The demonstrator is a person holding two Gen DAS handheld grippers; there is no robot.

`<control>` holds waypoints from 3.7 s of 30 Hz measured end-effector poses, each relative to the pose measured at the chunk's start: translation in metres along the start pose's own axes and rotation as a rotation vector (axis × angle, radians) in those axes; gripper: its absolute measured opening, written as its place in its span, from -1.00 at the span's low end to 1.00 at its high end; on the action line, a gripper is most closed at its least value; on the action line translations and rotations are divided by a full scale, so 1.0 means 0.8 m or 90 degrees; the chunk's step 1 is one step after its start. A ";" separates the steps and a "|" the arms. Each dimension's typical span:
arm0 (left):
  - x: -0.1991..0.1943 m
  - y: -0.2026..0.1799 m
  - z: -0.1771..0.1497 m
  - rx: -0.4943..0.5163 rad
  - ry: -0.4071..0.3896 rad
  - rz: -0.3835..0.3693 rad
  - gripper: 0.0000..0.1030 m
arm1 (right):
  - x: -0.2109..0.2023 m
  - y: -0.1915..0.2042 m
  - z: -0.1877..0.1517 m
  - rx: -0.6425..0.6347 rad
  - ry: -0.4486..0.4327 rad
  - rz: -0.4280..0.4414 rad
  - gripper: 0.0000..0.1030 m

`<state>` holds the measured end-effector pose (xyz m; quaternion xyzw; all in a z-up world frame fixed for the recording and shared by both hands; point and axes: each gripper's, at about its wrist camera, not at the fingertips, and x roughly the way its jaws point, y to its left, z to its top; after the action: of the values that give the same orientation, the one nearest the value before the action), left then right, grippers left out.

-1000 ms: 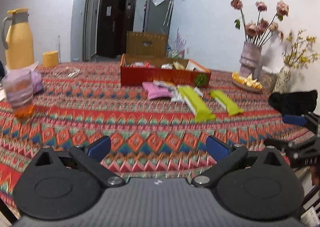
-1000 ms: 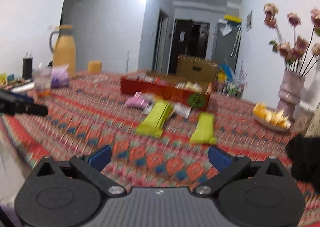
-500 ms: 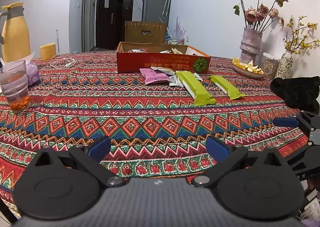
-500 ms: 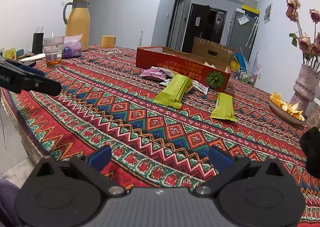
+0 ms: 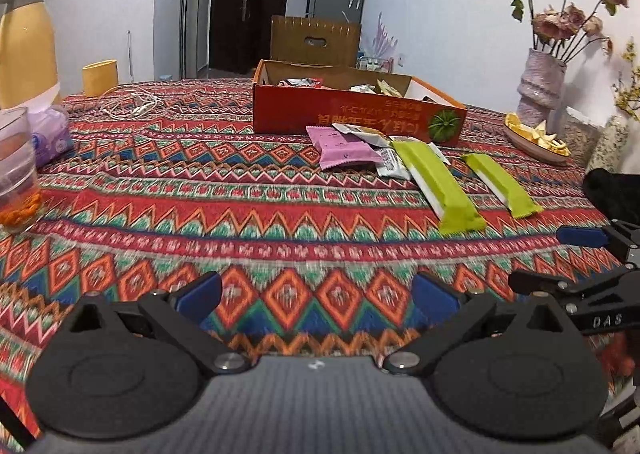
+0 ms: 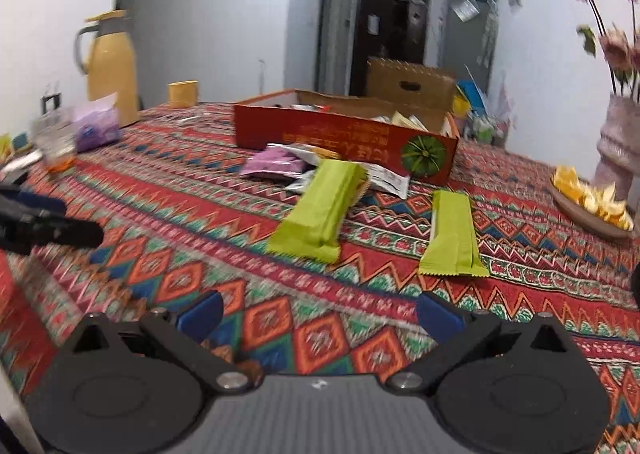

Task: Organize snacks
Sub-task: 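Move both tools back over the remaining snacks on the table, then grasp a pink packet with the left tool while the right tool grasps a biscuit packet, then lower the pink packet and biscuit packet into the cardboard box and open both tools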

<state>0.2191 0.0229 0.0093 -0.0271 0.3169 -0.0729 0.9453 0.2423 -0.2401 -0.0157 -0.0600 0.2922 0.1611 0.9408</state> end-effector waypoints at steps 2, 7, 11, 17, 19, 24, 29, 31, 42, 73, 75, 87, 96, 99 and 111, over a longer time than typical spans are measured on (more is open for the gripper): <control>0.015 0.001 0.015 0.001 0.002 0.001 1.00 | 0.017 -0.013 0.015 0.033 0.011 0.009 1.00; 0.058 -0.005 0.071 0.000 -0.018 -0.005 1.00 | 0.054 -0.041 0.063 0.064 0.000 0.038 0.96; 0.113 -0.018 0.114 0.008 -0.024 -0.027 1.00 | 0.079 -0.056 0.103 0.060 -0.032 0.032 0.96; 0.210 -0.030 0.147 -0.003 -0.004 -0.067 0.88 | 0.107 -0.076 0.141 0.069 -0.050 0.027 0.96; 0.234 -0.029 0.151 0.004 0.001 -0.064 0.67 | 0.116 -0.080 0.147 0.063 -0.046 0.022 0.96; 0.259 -0.023 0.141 0.016 0.005 -0.068 0.32 | 0.146 -0.077 0.162 0.036 -0.032 0.023 0.94; 0.242 -0.010 0.138 0.038 0.015 -0.043 0.21 | 0.186 -0.061 0.180 0.010 -0.011 0.063 0.87; 0.234 0.009 0.139 0.025 0.012 -0.004 0.21 | 0.208 -0.048 0.184 -0.005 0.006 0.077 0.87; 0.232 0.079 0.158 -0.098 0.013 0.115 0.19 | 0.298 -0.010 0.192 -0.024 0.117 0.101 0.58; 0.021 -0.055 0.062 -0.031 -0.011 -0.038 0.18 | -0.025 -0.082 0.057 0.155 -0.104 0.049 -0.36; 0.017 -0.061 0.056 -0.024 -0.003 -0.036 0.18 | -0.040 -0.107 0.042 0.221 -0.117 0.047 -0.36; 0.001 -0.084 0.072 0.012 -0.037 -0.032 0.18 | -0.058 -0.113 0.035 0.192 -0.122 0.037 -0.36; 0.071 -0.065 0.188 0.040 -0.100 -0.046 0.18 | 0.011 -0.112 0.139 0.078 -0.142 0.058 -0.36; 0.114 -0.060 0.234 0.057 -0.110 -0.042 0.18 | 0.060 -0.118 0.188 0.058 -0.136 0.089 -0.36; 0.331 -0.033 0.337 0.028 -0.077 -0.012 0.19 | 0.294 -0.097 0.271 0.006 0.004 0.094 -0.36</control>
<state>0.5876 -0.0430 0.0692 -0.0135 0.2571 -0.0872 0.9623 0.5668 -0.2049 0.0301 -0.0339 0.2993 0.2286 0.9257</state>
